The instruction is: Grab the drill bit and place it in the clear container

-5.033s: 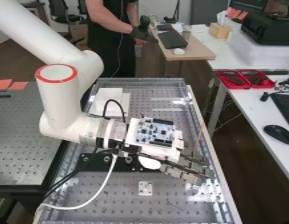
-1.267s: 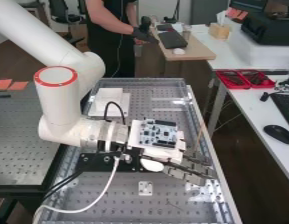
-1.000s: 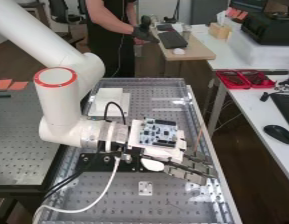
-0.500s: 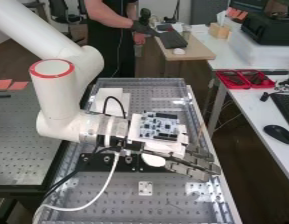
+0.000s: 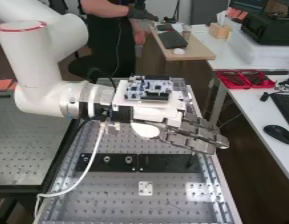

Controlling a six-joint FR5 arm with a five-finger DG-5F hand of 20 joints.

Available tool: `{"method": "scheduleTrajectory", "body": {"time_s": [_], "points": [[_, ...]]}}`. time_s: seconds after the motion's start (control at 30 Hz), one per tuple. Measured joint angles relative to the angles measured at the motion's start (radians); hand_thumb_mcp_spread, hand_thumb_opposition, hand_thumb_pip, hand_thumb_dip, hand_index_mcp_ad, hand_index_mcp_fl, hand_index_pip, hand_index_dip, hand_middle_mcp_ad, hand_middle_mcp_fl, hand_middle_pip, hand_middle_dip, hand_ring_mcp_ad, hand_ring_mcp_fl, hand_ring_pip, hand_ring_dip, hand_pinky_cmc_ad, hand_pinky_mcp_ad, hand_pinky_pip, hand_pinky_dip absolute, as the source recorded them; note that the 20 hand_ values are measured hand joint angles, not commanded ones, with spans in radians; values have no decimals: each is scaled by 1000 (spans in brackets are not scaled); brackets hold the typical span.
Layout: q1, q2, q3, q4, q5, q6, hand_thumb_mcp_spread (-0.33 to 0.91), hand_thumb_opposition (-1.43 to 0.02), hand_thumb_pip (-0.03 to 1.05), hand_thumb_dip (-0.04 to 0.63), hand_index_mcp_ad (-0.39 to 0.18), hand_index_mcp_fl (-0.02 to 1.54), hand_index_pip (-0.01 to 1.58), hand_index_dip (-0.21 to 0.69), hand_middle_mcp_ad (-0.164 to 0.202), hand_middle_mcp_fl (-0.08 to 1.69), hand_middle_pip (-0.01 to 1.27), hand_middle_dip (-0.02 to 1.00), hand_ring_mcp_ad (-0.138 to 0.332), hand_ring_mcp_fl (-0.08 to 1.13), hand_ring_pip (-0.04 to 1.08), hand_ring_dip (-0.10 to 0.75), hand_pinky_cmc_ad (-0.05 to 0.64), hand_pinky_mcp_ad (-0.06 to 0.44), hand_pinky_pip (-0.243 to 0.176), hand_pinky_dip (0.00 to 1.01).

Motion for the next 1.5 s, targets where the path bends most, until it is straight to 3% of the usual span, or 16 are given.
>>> {"method": "scheduleTrajectory", "body": {"time_s": [0.43,0.8,1.23,1.5], "points": [[50,110,-60,10,8,-21,750,-956,499,300,-183,658,1283,185,12,291,133,140,127,99,89,3,363,113,-77,182],[137,172,-99,18,-8,-18,745,-960,499,300,-183,670,1265,185,12,314,138,150,126,101,89,3,363,113,-75,182],[229,183,-103,11,-74,3,745,-956,499,300,-183,681,1248,185,12,333,134,150,129,98,89,3,363,115,-77,182],[286,143,-100,8,-96,29,745,-956,499,300,-183,688,1234,195,12,330,134,150,129,98,89,3,363,115,-75,182]]}}
